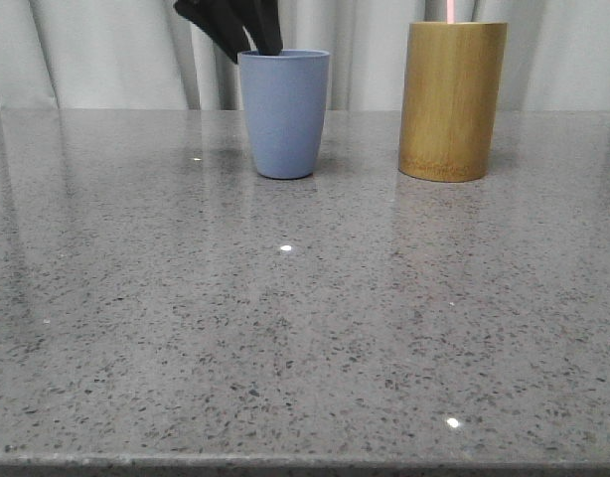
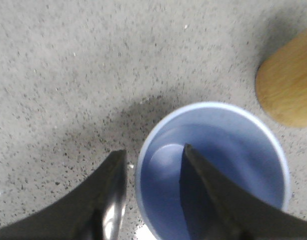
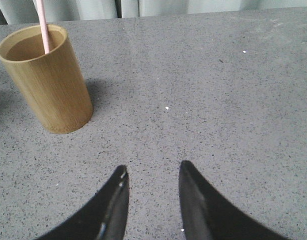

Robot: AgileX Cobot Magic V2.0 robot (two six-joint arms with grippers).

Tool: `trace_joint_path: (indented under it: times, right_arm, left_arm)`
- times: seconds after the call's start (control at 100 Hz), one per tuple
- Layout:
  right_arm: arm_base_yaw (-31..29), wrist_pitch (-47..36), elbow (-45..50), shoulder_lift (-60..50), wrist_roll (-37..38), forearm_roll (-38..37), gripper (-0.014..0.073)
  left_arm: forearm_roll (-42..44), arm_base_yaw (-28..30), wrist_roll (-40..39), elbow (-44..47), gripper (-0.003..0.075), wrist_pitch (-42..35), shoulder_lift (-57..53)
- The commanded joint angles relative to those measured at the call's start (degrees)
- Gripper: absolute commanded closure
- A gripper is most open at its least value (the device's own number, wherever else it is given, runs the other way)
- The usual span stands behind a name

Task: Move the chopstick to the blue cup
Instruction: 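Release the blue cup and lift the left gripper away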

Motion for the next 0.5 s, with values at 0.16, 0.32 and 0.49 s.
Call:
trace_joint_path:
  times: [0.16,0.32,0.49]
  right_arm:
    - [-0.38,-4.48,-2.25,0.29,-0.61,0.18,0.0321]
    - [-0.38,-4.43,-2.25,0.29,-0.61,0.18,0.0321]
    - [-0.38,-4.45,-2.25,0.29,-0.61,0.18,0.0321]
  left_arm:
    - [0.58,-0.14,-0.38,-5.82,0.0456,1.87,-3.53]
    - [5.35,1.23,-3.81,-5.82,0.0456,5.83,-4.97]
    - [5.48,4.67,-3.81,-5.82,0.0456,7.79,-7.95]
